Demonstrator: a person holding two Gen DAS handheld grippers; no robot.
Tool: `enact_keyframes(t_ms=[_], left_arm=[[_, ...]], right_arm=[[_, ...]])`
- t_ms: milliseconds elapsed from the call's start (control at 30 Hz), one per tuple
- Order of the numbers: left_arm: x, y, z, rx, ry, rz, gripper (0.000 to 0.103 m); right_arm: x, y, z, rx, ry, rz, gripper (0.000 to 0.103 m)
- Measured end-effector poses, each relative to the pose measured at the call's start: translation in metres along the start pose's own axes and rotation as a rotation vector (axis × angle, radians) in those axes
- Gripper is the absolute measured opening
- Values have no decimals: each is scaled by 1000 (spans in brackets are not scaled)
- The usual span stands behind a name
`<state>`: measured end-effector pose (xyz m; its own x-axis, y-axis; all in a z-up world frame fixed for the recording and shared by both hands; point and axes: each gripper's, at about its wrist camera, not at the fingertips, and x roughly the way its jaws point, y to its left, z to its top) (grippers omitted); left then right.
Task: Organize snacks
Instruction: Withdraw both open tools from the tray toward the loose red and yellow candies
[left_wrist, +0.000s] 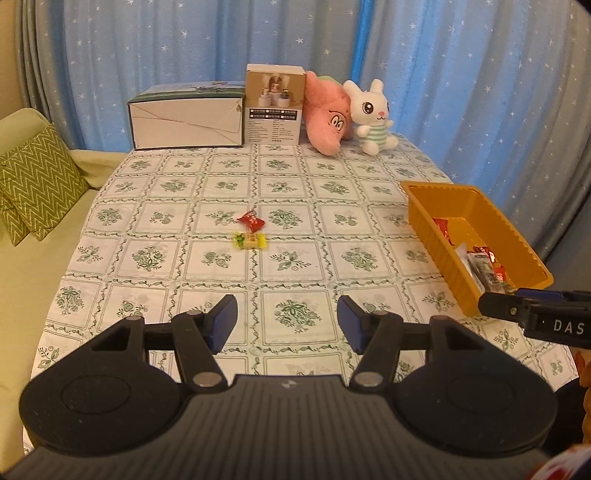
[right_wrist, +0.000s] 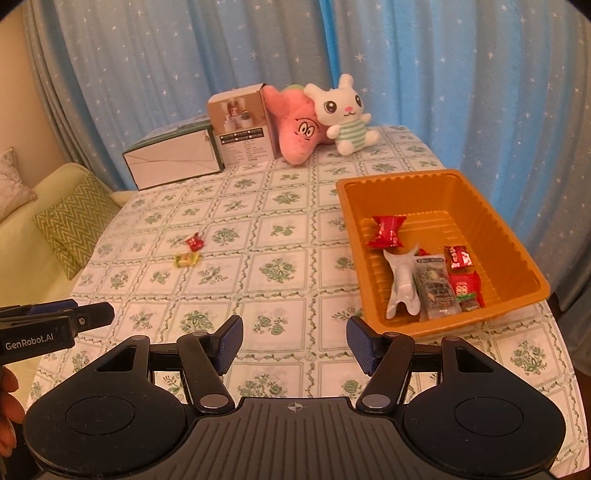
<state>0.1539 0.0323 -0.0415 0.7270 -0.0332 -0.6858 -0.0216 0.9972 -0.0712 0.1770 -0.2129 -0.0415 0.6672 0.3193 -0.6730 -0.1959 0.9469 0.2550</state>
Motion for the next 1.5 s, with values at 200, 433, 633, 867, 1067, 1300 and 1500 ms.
enact_keyframes(t_ms=[200,433,633,867,1067,1300,1500], left_arm=[[11,8,5,-10,-10,13,56],[35,18,9,-20,-6,28,56],[64,28,16,-3,3,46,56],[109,39,27,0,11,44,56],[148,40,38,39,1,45,56],[186,38,42,78,-24,68,56],[215,33,40,89,-15,94,56]], right_arm=[[10,5,5,-3,-18,0,62],[36,13,15,-20,-14,21,62],[73,20,27,-43,-8,42,62],[124,26,42,-92,-1,55,62],[167,31,55,-121,20,61,62],[200,28,72,-136,25,57,62],[217,29,73,-141,51,57,62]])
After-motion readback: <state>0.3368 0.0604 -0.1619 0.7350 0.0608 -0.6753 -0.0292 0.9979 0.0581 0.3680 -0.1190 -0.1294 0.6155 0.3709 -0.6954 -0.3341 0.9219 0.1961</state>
